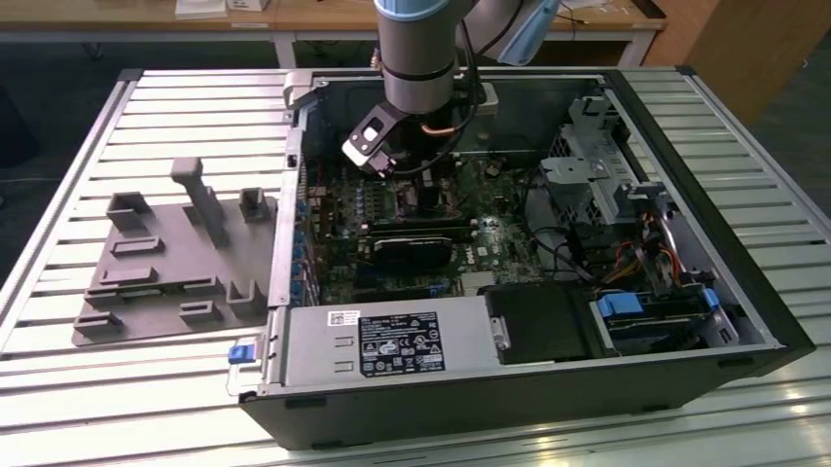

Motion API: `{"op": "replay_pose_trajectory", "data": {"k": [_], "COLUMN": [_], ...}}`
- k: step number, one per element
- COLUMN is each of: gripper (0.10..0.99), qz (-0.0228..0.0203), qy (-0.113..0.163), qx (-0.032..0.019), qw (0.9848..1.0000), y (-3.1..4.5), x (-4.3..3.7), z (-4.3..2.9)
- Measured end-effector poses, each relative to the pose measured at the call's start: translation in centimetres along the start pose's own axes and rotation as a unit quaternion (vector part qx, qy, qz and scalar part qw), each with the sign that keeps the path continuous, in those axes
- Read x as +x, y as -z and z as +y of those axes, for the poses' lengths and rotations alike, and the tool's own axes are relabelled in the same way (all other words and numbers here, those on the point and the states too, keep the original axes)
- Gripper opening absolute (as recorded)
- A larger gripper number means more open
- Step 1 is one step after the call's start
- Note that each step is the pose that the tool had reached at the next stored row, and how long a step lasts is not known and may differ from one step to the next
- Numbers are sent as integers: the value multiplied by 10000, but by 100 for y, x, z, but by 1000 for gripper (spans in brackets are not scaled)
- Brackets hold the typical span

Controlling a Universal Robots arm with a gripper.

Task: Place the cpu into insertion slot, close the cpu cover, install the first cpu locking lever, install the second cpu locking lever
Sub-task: 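Place the cpu into insertion slot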

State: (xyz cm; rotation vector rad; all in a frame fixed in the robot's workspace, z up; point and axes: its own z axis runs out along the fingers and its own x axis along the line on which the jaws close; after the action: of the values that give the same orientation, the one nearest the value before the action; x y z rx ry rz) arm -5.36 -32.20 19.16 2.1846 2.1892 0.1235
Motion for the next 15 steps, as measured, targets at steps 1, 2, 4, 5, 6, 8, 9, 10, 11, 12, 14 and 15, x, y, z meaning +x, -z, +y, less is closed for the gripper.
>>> {"op": "replay_pose_trajectory", "data": {"k": [1,2,4,5,6,8,9,10,11,12,14,15], "gripper": [537,537,537,537,537,537,537,537,537,537,537,537], "qz": [0,0,0,0,1,2,3,2,1,0,0,0], "qy": [0,0,0,0,0,0,0,-1,-3,-6,-9,-9], "qx": [0,0,0,0,-1,-2,-2,-2,-1,-1,-1,-1], "qw": [10000,10000,10000,10000,10000,10000,10000,10000,10000,10000,10000,10000], "y": [0,0,0,0,0,2,3,3,4,4,7,9], "x": [0,0,0,0,0,1,1,1,0,0,1,1], "z": [0,0,0,0,0,1,1,1,1,1,1,1]}}
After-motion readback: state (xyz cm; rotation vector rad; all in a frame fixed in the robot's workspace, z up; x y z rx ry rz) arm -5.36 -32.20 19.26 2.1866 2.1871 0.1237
